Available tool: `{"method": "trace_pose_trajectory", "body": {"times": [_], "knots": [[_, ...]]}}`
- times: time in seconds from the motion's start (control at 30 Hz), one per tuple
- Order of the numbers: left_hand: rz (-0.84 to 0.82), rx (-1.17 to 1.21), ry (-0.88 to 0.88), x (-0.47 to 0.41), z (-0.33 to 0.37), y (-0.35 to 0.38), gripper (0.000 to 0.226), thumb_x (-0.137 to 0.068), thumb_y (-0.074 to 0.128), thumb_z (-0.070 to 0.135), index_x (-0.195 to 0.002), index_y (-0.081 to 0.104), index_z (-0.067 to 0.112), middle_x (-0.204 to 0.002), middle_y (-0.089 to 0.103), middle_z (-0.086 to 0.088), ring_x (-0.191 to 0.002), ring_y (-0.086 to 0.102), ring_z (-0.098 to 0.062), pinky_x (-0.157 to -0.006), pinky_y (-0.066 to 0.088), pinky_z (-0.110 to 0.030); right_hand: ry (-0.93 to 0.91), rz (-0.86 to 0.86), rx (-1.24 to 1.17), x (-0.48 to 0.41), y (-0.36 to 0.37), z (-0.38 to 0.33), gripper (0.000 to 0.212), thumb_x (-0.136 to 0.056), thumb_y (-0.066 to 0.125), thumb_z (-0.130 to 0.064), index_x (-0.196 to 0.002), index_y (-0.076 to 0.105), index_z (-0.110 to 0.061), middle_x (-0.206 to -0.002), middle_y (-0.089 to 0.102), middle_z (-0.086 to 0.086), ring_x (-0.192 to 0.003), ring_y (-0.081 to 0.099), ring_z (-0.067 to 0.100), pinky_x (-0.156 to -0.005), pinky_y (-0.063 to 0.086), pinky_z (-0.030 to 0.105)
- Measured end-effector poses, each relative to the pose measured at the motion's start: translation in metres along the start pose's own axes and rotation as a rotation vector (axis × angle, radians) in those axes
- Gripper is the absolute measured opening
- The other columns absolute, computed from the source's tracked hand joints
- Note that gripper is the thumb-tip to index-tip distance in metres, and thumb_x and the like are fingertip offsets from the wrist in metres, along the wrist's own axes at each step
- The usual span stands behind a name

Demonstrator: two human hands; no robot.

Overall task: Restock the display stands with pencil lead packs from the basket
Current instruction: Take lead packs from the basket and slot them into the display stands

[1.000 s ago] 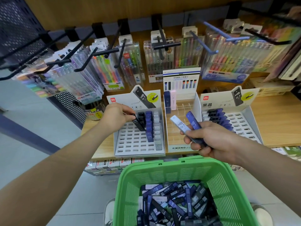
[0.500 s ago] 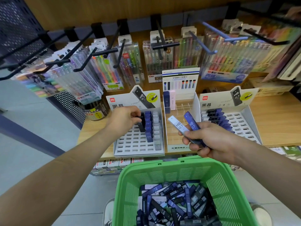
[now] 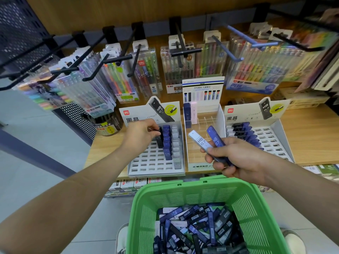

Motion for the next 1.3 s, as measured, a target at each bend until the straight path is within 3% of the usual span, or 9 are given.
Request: {"method": "trace_pose_trajectory", "body": {"times": [0.27, 0.5, 0.6, 0.67, 0.77, 0.93, 1.07, 1.17, 1.3], "knots": [[-0.007, -0.129, 0.203, 0.006, -0.006, 0.003, 0.013, -0.081, 0.072, 0.003, -0.093, 0.075, 0.003, -0.094, 0.067, -0.007, -0.088, 0.062, -0.022, -0.086, 0.048, -0.030, -0.009, 0.000, 0.003, 0.001, 0.000, -0.001, 0.011, -0.098, 0.054, -0.009, -0.103, 0.065, -0.007, -0.066, 0.061, 0.001, -0.046, 0.044, 0.008, -0.033, 0.026, 0.016], [-0.082, -0.292, 0.200, -0.001, 0.013, -0.011, 0.019, -0.088, 0.061, 0.011, -0.100, 0.075, 0.015, -0.101, 0.067, 0.001, -0.094, 0.061, -0.018, -0.084, 0.049, -0.032, -0.021, 0.020, -0.027, 0.006, 0.003, -0.004, 0.011, -0.096, 0.058, -0.006, -0.100, 0.068, -0.007, -0.072, 0.063, 0.002, -0.047, 0.047, 0.008, -0.034, 0.029, 0.016], [-0.086, 0.059, 0.035, -0.005, 0.050, -0.026, 0.014, -0.088, 0.064, 0.016, -0.090, 0.076, 0.023, -0.090, 0.070, 0.009, -0.082, 0.062, -0.008, -0.074, 0.053, -0.024, -0.028, 0.004, -0.037, 0.009, 0.003, -0.007, 0.011, -0.096, 0.058, -0.006, -0.099, 0.068, -0.006, -0.070, 0.063, 0.000, -0.047, 0.048, 0.008, -0.036, 0.030, 0.015], [-0.347, 0.432, -0.087, -0.003, 0.081, -0.030, 0.009, -0.089, 0.066, 0.024, -0.089, 0.075, 0.024, -0.081, 0.072, 0.007, -0.070, 0.064, -0.008, -0.062, 0.054, -0.020, -0.044, -0.007, -0.035, 0.010, 0.004, -0.008, 0.011, -0.096, 0.057, -0.005, -0.097, 0.068, -0.006, -0.069, 0.063, 0.000, -0.048, 0.048, 0.008, -0.036, 0.030, 0.015], [-0.663, 0.514, -0.081, 0.006, 0.108, -0.027, 0.014, -0.086, 0.069, 0.024, -0.097, 0.070, 0.015, -0.071, 0.070, 0.001, -0.060, 0.065, -0.011, -0.057, 0.055, -0.021, -0.079, -0.007, -0.020, 0.011, 0.007, -0.009, 0.008, -0.095, 0.060, -0.005, -0.091, 0.065, -0.009, -0.070, 0.064, 0.001, -0.050, 0.049, 0.009, -0.035, 0.029, 0.014], [-0.530, 0.622, -0.127, 0.004, 0.111, -0.028, 0.013, -0.074, 0.077, 0.009, -0.084, 0.069, 0.008, -0.066, 0.070, -0.008, -0.054, 0.065, -0.011, -0.055, 0.055, -0.018, -0.137, 0.080, 0.009, 0.011, 0.002, -0.012, 0.009, -0.091, 0.068, -0.020, -0.093, 0.065, -0.012, -0.068, 0.065, 0.002, -0.040, 0.039, 0.006, -0.031, 0.022, 0.015], [-0.402, 0.451, -0.123, -0.017, 0.082, -0.065, 0.009, -0.068, 0.078, 0.019, -0.077, 0.076, 0.021, -0.074, 0.073, -0.002, -0.068, 0.070, -0.014, -0.064, 0.056, -0.019, -0.092, 0.170, 0.019, 0.010, -0.002, -0.013, 0.016, -0.095, 0.061, -0.032, -0.103, 0.060, -0.018, -0.068, 0.057, 0.001, -0.037, 0.027, 0.007, -0.033, 0.019, 0.015], [-0.547, 0.048, -0.036, -0.022, 0.056, -0.085, 0.010, -0.083, 0.072, 0.014, -0.083, 0.075, 0.024, -0.067, 0.069, 0.010, -0.069, 0.069, -0.006, -0.059, 0.051, -0.012, -0.053, 0.221, -0.030, 0.009, -0.003, -0.014, 0.018, -0.097, 0.051, -0.026, -0.103, 0.064, -0.014, -0.068, 0.057, 0.002, -0.039, 0.032, 0.009, -0.036, 0.020, 0.016], [-0.638, -0.018, -0.077, -0.012, 0.043, -0.068, 0.009, -0.080, 0.075, 0.008, -0.083, 0.070, 0.015, -0.075, 0.068, -0.006, -0.067, 0.071, -0.014, -0.060, 0.054, -0.018, -0.070, 0.209, -0.030, 0.007, 0.000, -0.013, 0.026, -0.100, 0.045, -0.018, -0.101, 0.069, -0.007, -0.072, 0.054, 0.004, -0.044, 0.042, 0.011, -0.037, 0.031, 0.020]]}}
Point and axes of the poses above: each hand's wrist, its own x-axis away from the middle knuckle, its own y-axis out of the palm, z = x × y, the point moved 1 cm from there along -x, towards the middle knuckle
